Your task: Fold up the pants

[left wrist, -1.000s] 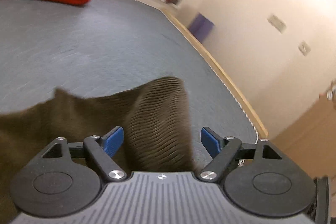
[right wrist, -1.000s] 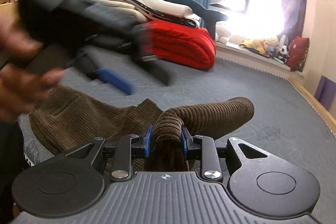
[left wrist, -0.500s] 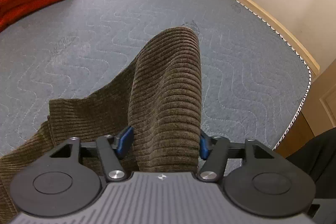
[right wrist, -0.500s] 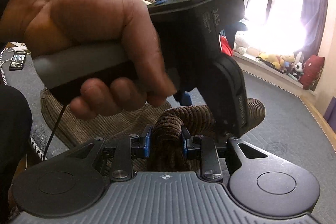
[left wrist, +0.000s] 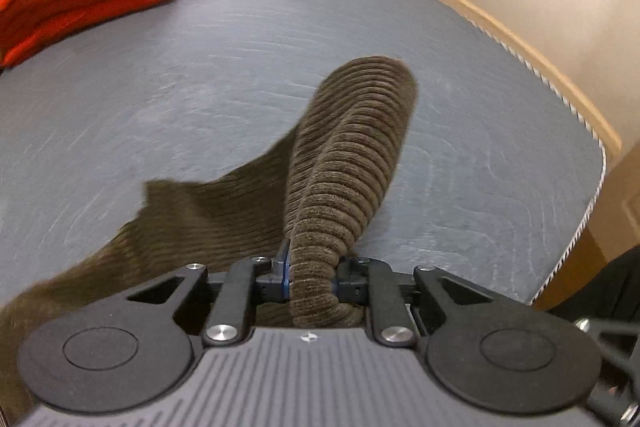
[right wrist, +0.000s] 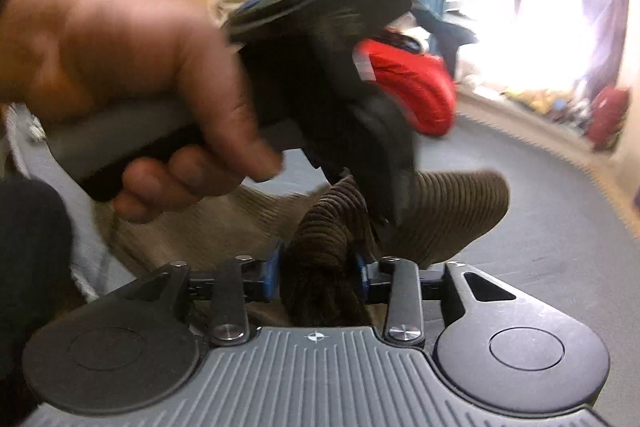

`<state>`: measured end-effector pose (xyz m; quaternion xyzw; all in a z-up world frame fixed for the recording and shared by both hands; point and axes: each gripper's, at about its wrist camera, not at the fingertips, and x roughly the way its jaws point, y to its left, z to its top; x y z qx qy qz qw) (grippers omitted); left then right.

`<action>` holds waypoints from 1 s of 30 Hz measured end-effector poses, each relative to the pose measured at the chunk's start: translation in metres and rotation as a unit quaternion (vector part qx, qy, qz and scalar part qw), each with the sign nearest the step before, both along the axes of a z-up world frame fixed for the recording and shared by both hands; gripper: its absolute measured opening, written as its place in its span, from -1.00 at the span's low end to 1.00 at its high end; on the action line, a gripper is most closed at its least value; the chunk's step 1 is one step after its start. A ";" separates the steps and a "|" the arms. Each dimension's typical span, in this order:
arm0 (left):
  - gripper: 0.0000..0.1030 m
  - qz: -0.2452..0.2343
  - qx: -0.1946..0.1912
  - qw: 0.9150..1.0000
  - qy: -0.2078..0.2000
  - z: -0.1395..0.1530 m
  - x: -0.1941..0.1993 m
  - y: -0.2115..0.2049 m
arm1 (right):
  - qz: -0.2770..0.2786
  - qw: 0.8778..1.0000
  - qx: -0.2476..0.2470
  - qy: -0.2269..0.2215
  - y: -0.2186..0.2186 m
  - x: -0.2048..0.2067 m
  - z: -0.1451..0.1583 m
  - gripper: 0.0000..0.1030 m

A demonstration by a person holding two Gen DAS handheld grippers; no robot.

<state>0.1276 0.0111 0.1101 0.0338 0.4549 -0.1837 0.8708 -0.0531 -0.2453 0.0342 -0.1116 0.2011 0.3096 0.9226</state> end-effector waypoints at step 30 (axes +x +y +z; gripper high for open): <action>0.92 0.328 -0.237 0.909 0.103 -0.130 -0.037 0.411 | -0.077 0.908 0.166 0.377 0.109 0.135 -0.071 0.57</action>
